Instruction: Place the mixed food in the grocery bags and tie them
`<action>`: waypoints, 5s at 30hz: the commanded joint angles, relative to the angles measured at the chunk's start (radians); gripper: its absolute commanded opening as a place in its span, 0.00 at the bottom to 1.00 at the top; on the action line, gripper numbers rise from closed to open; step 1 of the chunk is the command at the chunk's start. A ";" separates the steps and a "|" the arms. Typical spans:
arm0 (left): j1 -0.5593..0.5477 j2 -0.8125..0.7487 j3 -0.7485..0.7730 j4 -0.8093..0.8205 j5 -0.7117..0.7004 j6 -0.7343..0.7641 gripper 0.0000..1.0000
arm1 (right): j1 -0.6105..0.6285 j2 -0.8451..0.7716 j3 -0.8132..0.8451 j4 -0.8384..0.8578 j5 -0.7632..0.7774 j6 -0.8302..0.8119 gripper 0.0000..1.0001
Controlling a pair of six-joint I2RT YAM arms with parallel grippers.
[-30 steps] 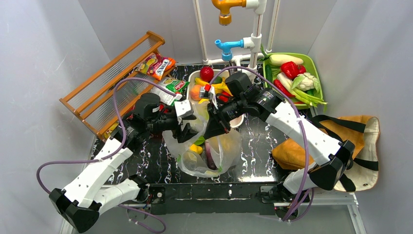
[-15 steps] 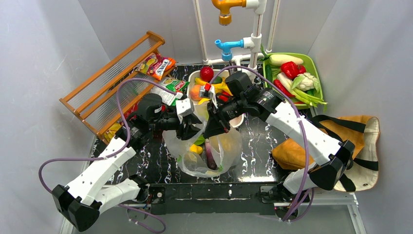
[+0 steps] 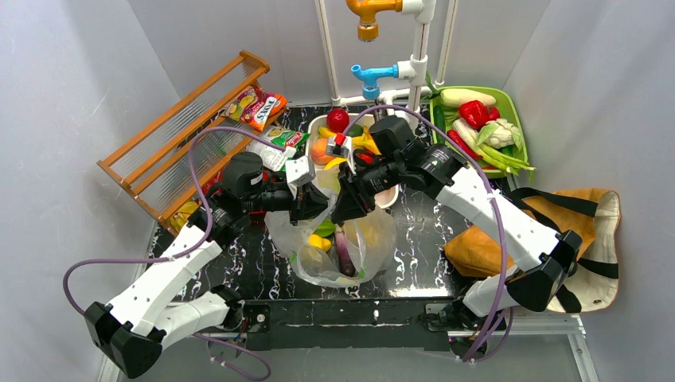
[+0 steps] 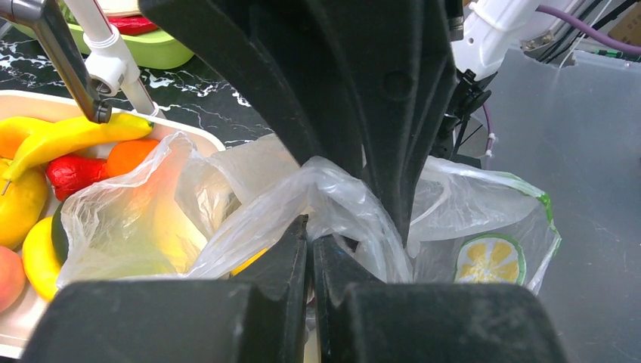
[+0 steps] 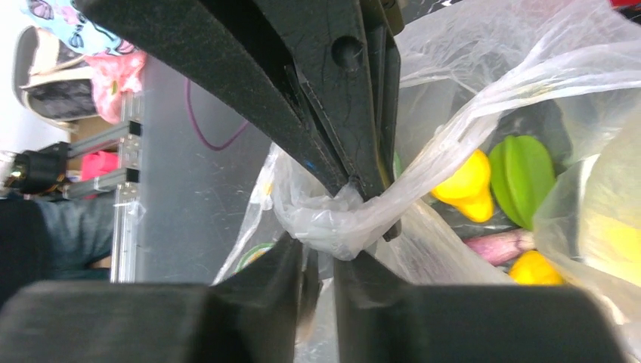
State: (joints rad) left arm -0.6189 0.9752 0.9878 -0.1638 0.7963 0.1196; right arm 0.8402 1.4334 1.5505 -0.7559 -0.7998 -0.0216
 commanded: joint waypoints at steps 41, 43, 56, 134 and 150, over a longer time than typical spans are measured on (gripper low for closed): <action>-0.002 0.059 0.034 0.248 -0.133 -0.330 0.00 | -0.041 -0.214 -0.286 0.489 0.072 0.278 0.30; -0.002 0.057 0.034 0.239 -0.170 -0.333 0.00 | -0.042 -0.210 -0.297 0.523 0.075 0.299 0.33; -0.002 0.107 0.063 0.230 -0.366 -0.344 0.00 | -0.041 -0.168 -0.376 0.746 0.214 0.513 0.52; -0.002 -0.016 0.097 0.001 -0.540 -0.247 0.00 | -0.052 -0.025 0.112 0.274 0.517 0.364 0.01; -0.002 -0.018 0.296 -0.148 -0.763 -0.262 0.00 | -0.191 -0.069 0.196 0.138 0.637 0.499 0.01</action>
State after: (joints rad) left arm -0.6239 0.9878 1.2228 -0.2714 0.0879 -0.1753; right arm 0.6815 1.4277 1.7226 -0.6376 -0.2207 0.4377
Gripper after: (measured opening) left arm 0.014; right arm 0.031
